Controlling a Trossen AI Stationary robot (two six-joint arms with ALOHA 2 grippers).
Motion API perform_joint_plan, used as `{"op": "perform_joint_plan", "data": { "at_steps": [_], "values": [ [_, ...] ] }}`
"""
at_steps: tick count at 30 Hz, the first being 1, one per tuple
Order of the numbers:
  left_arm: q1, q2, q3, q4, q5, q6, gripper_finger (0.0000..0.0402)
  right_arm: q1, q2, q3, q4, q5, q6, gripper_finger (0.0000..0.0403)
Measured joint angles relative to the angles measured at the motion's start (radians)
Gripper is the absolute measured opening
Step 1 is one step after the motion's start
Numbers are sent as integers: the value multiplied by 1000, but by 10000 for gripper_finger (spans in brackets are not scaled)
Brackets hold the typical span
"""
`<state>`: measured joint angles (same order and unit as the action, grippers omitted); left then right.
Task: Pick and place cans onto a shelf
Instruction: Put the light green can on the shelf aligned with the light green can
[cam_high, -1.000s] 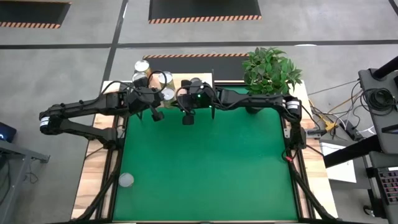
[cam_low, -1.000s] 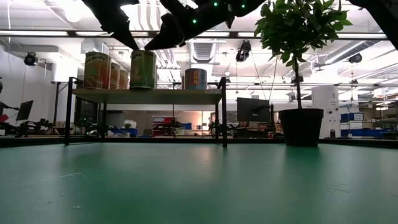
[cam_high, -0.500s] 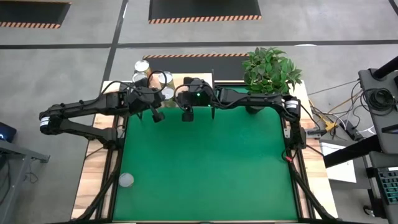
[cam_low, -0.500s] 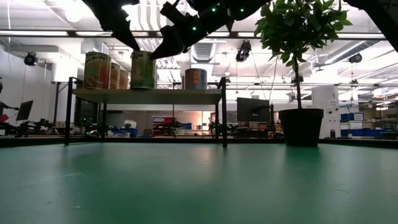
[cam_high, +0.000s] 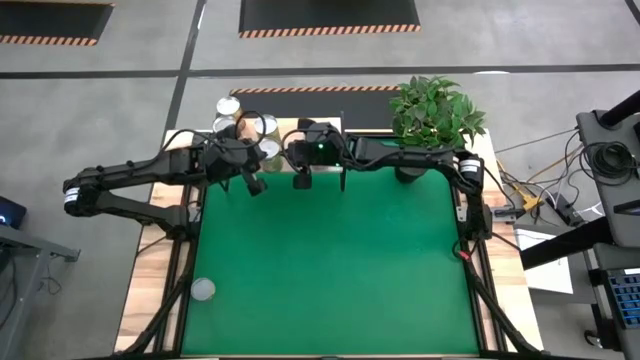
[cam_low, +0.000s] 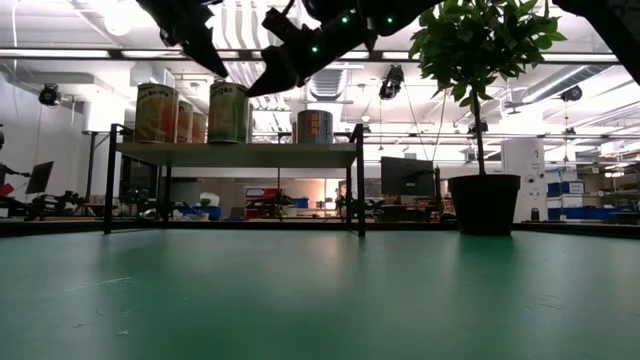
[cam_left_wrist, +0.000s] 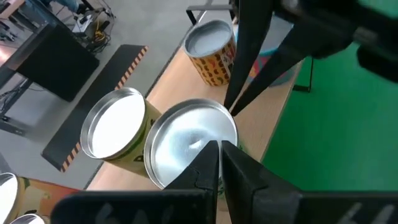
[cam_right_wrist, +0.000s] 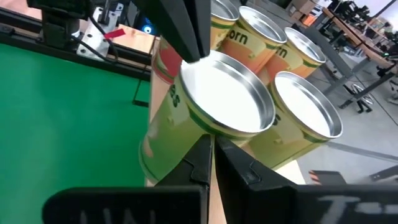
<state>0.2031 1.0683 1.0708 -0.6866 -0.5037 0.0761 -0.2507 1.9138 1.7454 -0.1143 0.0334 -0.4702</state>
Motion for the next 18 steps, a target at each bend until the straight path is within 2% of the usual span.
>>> {"op": "perform_joint_plan", "data": {
  "at_steps": [8, 12, 18],
  "values": [
    [0, -3, 95, -100, -6, 5, 0, 2, -13, 0, -60, -21, 18, 9],
    [0, -4, 83, -121, -7, 33, 0, 4, -13, -7, -68, -62, 25, 9],
    [1, 15, 49, -109, -8, 34, 0, 3, -13, -18, -26, -62, 25, 9]
  ]
}}
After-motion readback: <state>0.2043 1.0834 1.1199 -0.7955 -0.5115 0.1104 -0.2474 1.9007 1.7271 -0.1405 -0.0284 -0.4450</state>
